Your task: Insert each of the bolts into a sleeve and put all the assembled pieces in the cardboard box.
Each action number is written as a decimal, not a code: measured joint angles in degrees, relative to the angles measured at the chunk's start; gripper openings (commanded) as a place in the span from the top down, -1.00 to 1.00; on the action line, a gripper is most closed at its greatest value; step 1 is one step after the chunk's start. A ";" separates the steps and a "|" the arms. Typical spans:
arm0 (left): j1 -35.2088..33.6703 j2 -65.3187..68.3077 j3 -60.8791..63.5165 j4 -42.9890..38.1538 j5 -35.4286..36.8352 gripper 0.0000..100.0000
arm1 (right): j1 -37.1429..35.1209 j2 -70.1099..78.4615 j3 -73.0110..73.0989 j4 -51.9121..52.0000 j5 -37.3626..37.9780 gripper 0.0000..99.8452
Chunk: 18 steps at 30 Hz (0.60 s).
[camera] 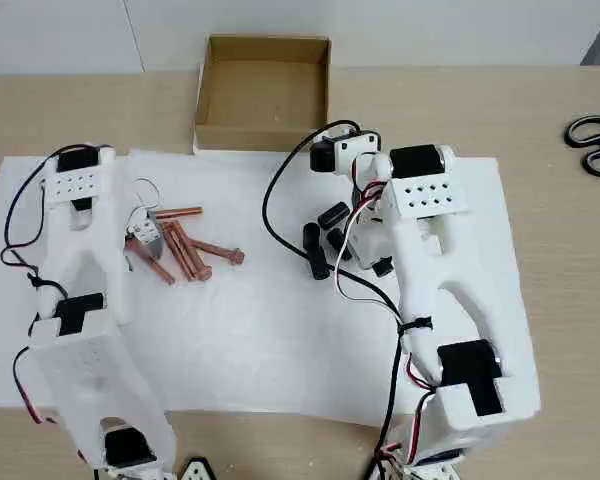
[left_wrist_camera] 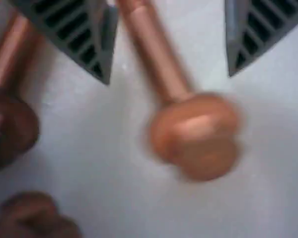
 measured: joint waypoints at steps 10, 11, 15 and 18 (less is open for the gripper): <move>0.18 1.93 0.00 -2.55 -0.26 0.74 | 0.00 0.00 0.00 0.00 0.00 0.99; 0.18 1.93 -0.09 -2.73 -0.26 0.77 | 0.00 0.00 0.00 0.00 0.00 0.99; 0.62 2.29 -0.35 -3.43 -0.26 1.00 | 0.09 0.00 0.00 0.00 0.00 0.99; 0.97 2.29 -0.44 -4.31 -0.09 0.99 | 0.00 0.00 0.00 0.00 0.00 0.99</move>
